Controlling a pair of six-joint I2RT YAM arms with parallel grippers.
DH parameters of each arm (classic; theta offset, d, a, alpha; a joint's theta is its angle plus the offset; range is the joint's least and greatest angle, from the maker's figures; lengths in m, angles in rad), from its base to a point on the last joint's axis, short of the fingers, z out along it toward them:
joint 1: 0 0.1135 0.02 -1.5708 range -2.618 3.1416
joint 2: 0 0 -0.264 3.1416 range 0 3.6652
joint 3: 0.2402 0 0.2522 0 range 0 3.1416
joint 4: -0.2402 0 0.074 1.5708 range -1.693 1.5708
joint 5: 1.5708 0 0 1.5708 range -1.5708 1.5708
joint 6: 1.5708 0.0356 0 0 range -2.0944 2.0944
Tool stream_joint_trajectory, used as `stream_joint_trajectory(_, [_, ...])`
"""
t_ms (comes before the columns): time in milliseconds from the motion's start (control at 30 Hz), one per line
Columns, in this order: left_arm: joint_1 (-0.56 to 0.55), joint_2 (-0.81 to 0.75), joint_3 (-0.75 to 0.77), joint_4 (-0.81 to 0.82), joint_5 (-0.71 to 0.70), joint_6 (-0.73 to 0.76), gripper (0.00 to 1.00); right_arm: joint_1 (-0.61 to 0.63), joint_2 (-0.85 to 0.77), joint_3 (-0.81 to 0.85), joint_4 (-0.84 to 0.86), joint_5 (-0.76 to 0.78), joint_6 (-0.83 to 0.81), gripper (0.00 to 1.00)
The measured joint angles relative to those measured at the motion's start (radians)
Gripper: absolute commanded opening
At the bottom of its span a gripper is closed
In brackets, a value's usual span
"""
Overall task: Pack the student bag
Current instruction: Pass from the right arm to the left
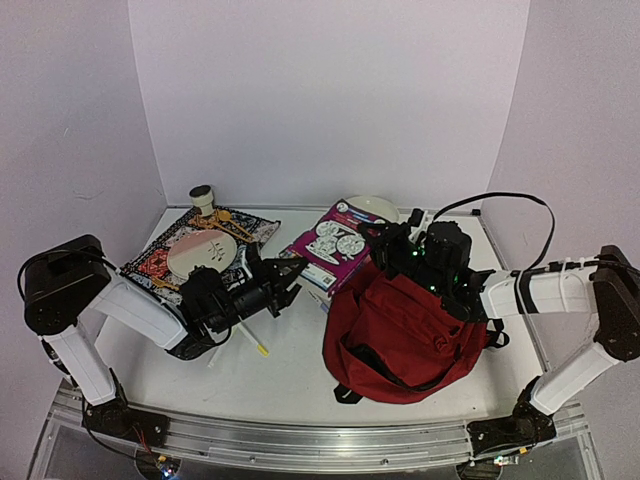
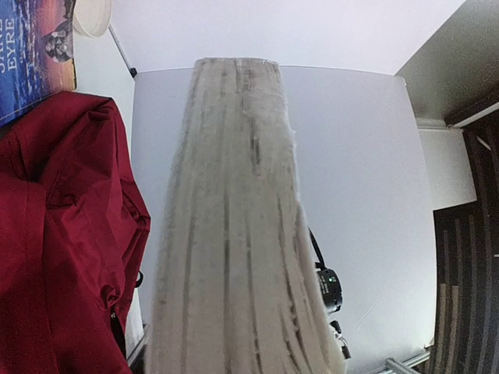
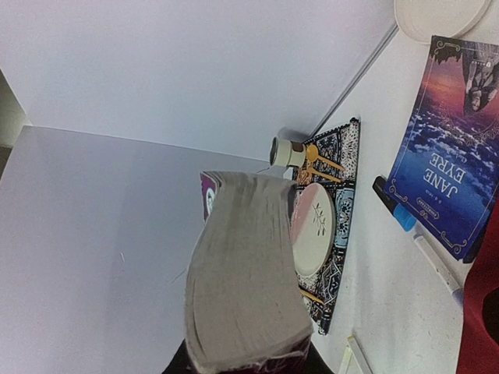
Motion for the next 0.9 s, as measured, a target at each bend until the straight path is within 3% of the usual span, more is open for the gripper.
stream_joint_trajectory(67, [0.002, -0.003, -0.004, 0.001, 0.0, -0.002, 0.01, 0.0, 0.0, 0.0, -0.002, -0.004, -0.015, 0.18])
stream_joint_trajectory(200, [0.003, -0.016, -0.028, 0.005, 0.004, 0.002, 0.0, 0.0, -0.005, 0.0, -0.025, -0.029, -0.051, 0.39])
stream_joint_trajectory(367, [0.021, -0.039, -0.089, 0.005, 0.023, 0.02, 0.0, 0.002, -0.065, 0.002, -0.216, -0.083, -0.204, 0.59])
stream_joint_trajectory(667, [0.109, -0.046, -0.183, -0.074, 0.022, 0.04, 0.0, 0.028, -0.288, 0.088, -0.654, -0.072, -0.523, 0.75])
stream_joint_trajectory(900, [0.151, -0.062, -0.237, -0.093, 0.059, 0.037, 0.0, 0.17, -0.318, 0.202, -1.036, -0.013, -0.664, 0.77])
